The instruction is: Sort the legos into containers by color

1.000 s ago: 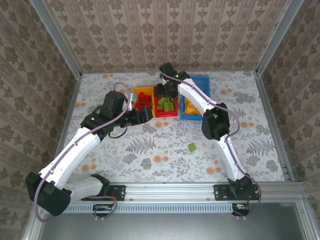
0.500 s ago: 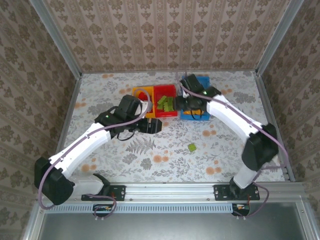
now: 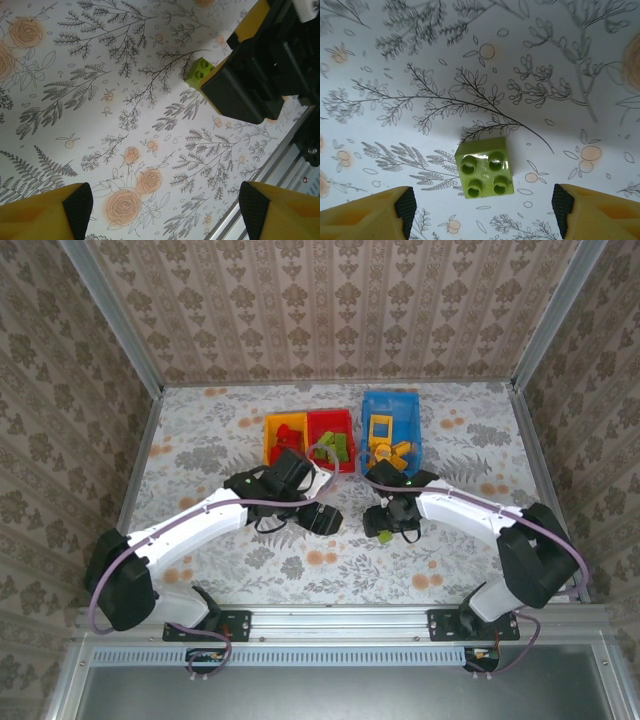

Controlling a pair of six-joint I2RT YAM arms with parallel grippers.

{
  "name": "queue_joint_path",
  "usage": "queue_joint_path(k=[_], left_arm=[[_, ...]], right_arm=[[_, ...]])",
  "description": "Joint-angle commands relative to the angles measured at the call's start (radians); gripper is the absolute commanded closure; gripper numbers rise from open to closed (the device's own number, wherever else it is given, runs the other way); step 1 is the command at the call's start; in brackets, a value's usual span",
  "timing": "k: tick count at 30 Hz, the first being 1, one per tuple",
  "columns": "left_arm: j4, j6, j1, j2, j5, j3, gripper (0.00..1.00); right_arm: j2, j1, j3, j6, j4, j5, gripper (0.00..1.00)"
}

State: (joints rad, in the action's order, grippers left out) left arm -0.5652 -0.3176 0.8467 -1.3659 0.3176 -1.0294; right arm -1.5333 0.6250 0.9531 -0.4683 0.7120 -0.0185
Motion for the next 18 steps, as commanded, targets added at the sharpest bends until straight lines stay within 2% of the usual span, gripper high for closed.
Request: queue_joint_path(k=[1,3,11,14,15,18], left_arm=[[0.036,-0.005,0.009,-0.005,-0.003,0.009,0.20],[0.035,-0.010,0.009,-0.003,-0.006,0.011,0.20],[0.030,-0.036,0.011,0.022,-0.023,0.025,0.21],[0.026,-0.042,0.011,0.035,-0.034,0.025,0.21],[0.014,-0.040,0.011,0.040,-0.046,0.020,0.21],[-0.049,-0.037,0.004,0.072,-0.141,-0.026,0.21]], right_arm=[[-0.052,0.004,0.003,0.010,0.004,0.010,0.30],[-0.083,0.004,0.008,0.005,0.004,0.021,0.36],[-0.126,0.004,-0.001,0.003,-0.022,0.016,0.52],[-0.138,0.004,0.007,0.002,-0.030,0.018,0.64],[-0.133,0.005,0.014,-0.002,-0.028,0.017,0.68],[-0.087,0.005,0.071,-0.007,-0.001,0.004,0.71]])
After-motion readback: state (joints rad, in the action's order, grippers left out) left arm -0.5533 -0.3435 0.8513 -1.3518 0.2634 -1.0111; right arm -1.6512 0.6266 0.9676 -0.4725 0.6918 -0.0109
